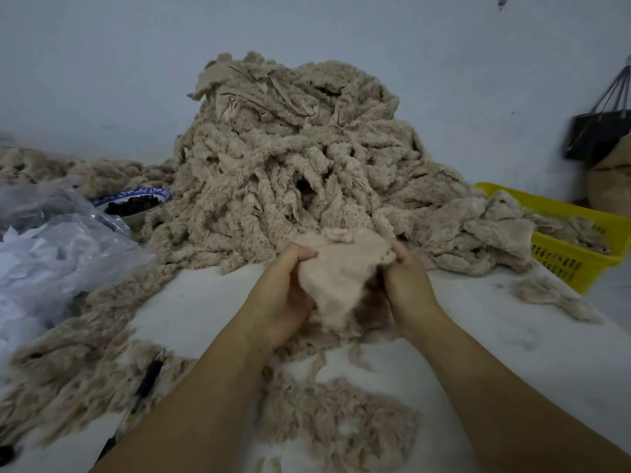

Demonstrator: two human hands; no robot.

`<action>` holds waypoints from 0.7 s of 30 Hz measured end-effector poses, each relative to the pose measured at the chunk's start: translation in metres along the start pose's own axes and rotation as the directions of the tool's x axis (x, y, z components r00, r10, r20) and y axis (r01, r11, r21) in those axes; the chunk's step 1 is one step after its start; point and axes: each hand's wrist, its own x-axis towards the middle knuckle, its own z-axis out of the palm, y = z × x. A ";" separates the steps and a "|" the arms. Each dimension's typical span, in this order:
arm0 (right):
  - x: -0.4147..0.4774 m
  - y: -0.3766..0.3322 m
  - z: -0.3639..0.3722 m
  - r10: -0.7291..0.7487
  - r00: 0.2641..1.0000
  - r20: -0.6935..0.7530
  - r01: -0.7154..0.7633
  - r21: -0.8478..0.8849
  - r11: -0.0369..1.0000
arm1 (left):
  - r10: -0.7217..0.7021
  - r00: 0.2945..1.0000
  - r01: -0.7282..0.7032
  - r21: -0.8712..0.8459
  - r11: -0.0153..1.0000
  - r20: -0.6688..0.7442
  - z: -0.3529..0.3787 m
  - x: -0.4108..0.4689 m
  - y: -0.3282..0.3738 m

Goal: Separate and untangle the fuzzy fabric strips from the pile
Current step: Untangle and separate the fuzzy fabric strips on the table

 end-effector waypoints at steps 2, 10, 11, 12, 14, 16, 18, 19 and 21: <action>0.009 -0.002 -0.003 0.123 0.992 -0.021 -0.113 0.263 0.958 | 0.049 0.990 -0.039 0.081 0.996 -0.132 -0.002 0.005 -0.002; -0.004 -0.002 0.005 0.181 0.957 0.227 -0.219 0.157 0.963 | 0.328 0.945 -0.203 0.773 0.601 -0.007 -0.001 0.005 -0.021; -0.006 0.000 0.007 0.152 0.969 0.194 -0.150 -0.026 0.988 | 0.306 0.951 -0.215 0.799 0.561 0.041 -0.001 0.005 -0.022; -0.006 0.003 0.008 0.123 0.979 0.161 -0.102 -0.133 0.986 | 0.278 0.956 -0.231 0.812 0.537 0.088 -0.001 0.004 -0.023; -0.005 -0.002 0.007 0.137 0.988 0.071 -0.133 -0.059 0.989 | 0.206 0.966 -0.239 0.829 0.505 0.153 -0.002 0.004 -0.026; 0.000 -0.008 -0.005 0.193 0.981 -0.028 -0.189 0.118 0.975 | 0.139 0.971 -0.230 0.912 0.339 0.193 -0.004 0.005 -0.028; 0.003 -0.014 -0.019 0.241 0.967 -0.082 -0.221 0.199 0.955 | 0.058 0.975 -0.219 0.962 0.161 0.213 -0.008 0.007 -0.030; 0.005 -0.015 -0.026 0.255 0.960 -0.111 -0.223 0.244 0.944 | 0.050 0.975 -0.220 0.969 0.116 0.215 -0.010 0.008 -0.031; 0.010 -0.017 -0.035 0.281 0.950 -0.135 -0.218 0.357 0.908 | 0.095 0.974 -0.214 0.974 0.076 0.206 -0.012 0.009 -0.030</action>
